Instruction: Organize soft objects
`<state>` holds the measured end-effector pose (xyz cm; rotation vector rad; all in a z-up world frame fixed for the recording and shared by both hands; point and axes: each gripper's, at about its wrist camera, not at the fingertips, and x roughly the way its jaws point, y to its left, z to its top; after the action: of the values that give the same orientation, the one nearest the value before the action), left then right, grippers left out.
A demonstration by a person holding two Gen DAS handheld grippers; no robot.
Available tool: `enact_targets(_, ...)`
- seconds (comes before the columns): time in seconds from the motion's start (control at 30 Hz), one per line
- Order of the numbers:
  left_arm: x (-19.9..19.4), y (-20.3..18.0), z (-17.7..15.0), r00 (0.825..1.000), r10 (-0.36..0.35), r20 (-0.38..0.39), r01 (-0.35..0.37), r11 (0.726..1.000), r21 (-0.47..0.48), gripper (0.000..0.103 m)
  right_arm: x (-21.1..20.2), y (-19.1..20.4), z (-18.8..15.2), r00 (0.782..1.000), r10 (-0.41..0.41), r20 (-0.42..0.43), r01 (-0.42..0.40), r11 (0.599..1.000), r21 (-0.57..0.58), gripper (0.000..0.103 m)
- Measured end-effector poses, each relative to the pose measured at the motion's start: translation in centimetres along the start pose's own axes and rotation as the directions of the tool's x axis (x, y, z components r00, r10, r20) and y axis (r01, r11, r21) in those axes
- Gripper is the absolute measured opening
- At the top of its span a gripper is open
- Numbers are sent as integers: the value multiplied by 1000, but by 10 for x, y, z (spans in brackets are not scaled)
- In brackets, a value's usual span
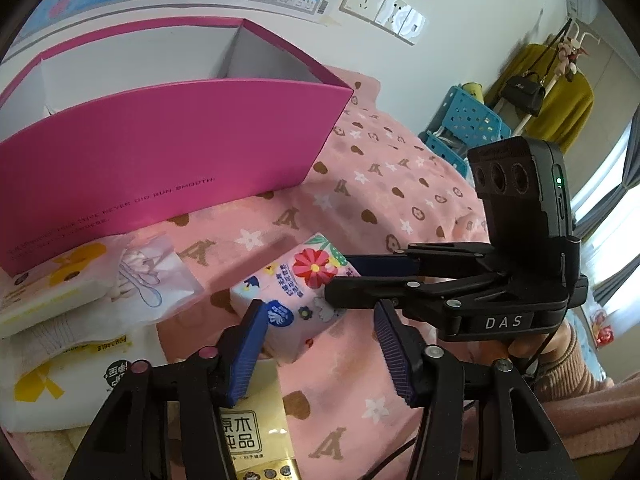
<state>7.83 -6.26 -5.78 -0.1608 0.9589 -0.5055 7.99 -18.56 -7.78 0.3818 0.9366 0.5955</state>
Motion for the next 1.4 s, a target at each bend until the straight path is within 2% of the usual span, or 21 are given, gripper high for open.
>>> enact_targets(0.1, 4, 0, 0, 996, 94, -9, -94, 996, 10, 46, 0, -2, 0, 1000, 4, 2, -4, 1000, 11, 36)
enact_targets(0.27, -5, 3, -3, 998, 63, 5, -63, 998, 7, 46, 0, -3, -1, 1000, 8, 4, -8, 1000, 11, 36)
enact_targets(0.43, -2, 7, -5, 999, 27, -22, -27, 1000, -9, 46, 1, -2, 0, 1000, 13, 5, -13, 1000, 8, 36)
enact_targets(0.73, 6, 0, -3, 999, 27, -39, -27, 1000, 0, 49, -6, 1, 1, 1000, 9, 30, -9, 1000, 4, 37)
enact_targets(0.97, 14, -2, -1, 995, 86, -58, -85, 996, 20, 52, -2, -3, -2, 1000, 11, 19, -12, 1000, 21, 36)
enact_targets(1.1, 16, -4, 2, 994, 85, -62, -84, 996, 18, 53, -4, -2, -1, 999, 7, 32, -8, 1000, 23, 37)
enact_targets(1.3, 3, -3, 7, 998, 58, 13, -57, 998, -27, 53, -22, 6, 7, 996, 11, 87, -12, 1000, 11, 37)
enact_targets(1.4, -10, -6, 15, 996, 58, 61, -57, 998, -18, 53, -32, 13, 17, 993, 14, 117, -14, 1000, -8, 37)
